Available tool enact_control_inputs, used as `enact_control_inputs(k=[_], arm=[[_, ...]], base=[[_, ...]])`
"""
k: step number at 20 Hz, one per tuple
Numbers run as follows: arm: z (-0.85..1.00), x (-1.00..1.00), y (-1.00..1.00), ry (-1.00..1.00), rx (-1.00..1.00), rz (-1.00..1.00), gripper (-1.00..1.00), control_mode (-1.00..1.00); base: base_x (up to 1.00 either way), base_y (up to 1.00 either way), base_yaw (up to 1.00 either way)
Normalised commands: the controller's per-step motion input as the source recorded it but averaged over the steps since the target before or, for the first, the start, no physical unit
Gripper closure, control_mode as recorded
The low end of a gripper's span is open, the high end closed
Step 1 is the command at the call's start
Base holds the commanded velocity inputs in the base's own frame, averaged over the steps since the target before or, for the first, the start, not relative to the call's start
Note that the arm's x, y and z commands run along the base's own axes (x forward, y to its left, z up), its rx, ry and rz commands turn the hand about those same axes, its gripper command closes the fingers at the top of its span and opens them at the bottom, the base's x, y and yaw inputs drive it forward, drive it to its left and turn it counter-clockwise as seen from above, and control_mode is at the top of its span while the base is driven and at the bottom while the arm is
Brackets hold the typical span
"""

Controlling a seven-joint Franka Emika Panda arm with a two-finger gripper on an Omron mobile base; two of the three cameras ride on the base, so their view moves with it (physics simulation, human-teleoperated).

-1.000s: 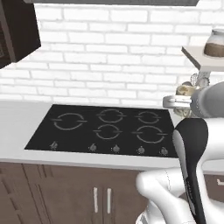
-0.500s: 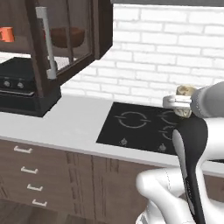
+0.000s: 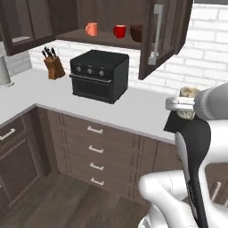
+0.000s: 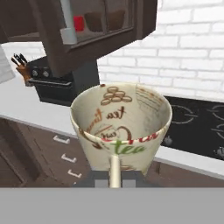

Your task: Gather all objects into one cabinet and sort the glasses and bowls to opposite sides.

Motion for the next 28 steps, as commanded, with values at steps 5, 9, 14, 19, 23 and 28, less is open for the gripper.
enact_control_inputs(k=[5, 9, 14, 19, 23, 28], arm=[[0.00, 0.00, 0.00, 0.00, 0.00, 0.00, 1.00, 1.00], [0.00, 0.00, 0.00, 0.00, 0.00, 0.00, 1.00, 1.00], [0.00, 0.00, 0.00, 0.00, 0.00, 0.00, 1.00, 1.00], [0.00, 0.00, 0.00, 0.00, 0.00, 0.00, 1.00, 1.00], [0.00, 0.00, 0.00, 0.00, 0.00, 0.00, 1.00, 1.00], [0.00, 0.00, 0.00, 0.00, 0.00, 0.00, 1.00, 1.00]], base=[[0.12, 0.99, 0.58], [0.67, 1.00, 0.32], [1.00, 0.36, -0.09], [1.00, 0.00, -0.30], [0.89, 0.00, -0.40], [0.63, 0.03, -0.35]])
